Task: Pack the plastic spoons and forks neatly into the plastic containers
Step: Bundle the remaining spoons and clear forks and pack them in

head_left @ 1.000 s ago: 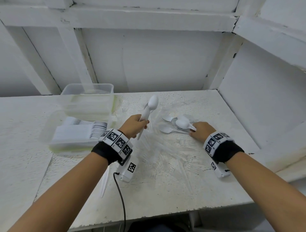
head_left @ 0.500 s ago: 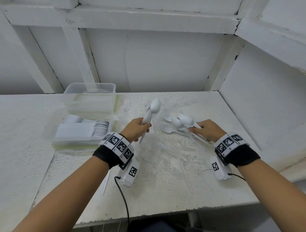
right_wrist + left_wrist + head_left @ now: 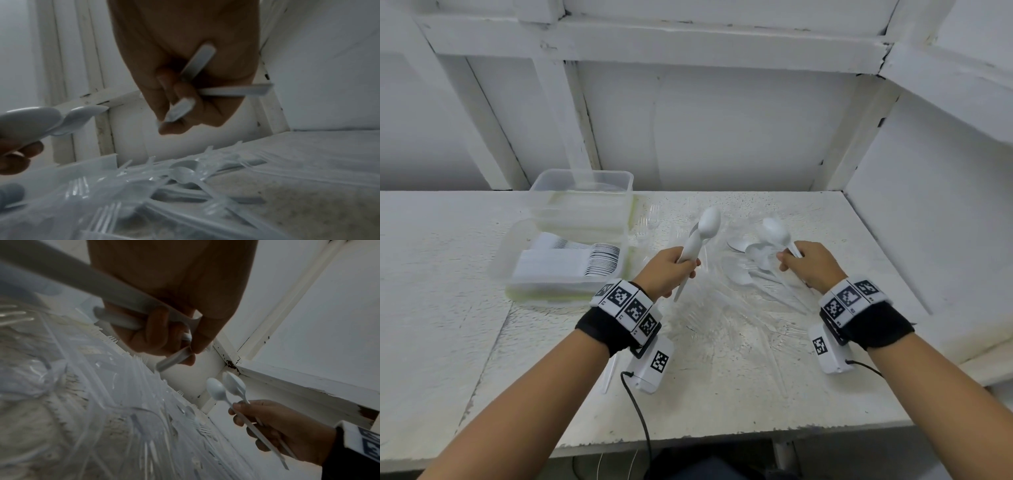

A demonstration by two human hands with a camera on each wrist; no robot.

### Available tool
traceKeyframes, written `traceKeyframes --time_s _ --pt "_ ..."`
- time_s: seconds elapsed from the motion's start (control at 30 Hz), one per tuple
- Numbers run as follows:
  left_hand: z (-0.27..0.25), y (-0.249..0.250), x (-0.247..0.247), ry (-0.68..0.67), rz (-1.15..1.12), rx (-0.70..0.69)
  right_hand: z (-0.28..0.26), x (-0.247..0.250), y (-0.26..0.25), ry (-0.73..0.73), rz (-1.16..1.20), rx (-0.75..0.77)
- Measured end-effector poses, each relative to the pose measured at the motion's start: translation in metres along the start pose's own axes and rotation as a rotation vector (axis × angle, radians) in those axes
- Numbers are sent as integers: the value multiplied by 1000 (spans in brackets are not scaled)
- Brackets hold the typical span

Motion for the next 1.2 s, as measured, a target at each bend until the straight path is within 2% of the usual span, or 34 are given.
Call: traceKeyframes --time_s 0.1,0.23,0.33,0.47,0.57,0.7,1.07,1.2 --pt "-7 1 1 -15 -26 -22 -9 -7 -18 9 47 54" --pt "-16 2 0 -59 -74 -60 -24 -24 -45 -21 395 30" --pt "-23 1 -1 -93 -99 -79 -35 -38 -60 -57 521 47" --pt "-31 -3 -1 -137 -56 -94 -44 -54 -68 -73 571 99" --pt "-37 -9 0 -137 -94 -90 -46 -60 -68 -65 642 84" --pt "-42 -14 2 -77 -189 -33 -50 -68 -68 -72 642 95" --pt "-43 -18 -1 28 -115 -61 -59 -87 -72 24 669 103" --pt "-40 -20 -4 90 -83 -51 -60 -92 -78 -3 647 107"
Point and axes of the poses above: each hand's wrist, its own z-axis towards the middle knuckle, its own x-axis out of the back of the hand, y = z × x, the point moved 1 cm from there along z, towards the middle knuckle, and after that the axes turned 10 degrees about z, right-handed, at the moved point
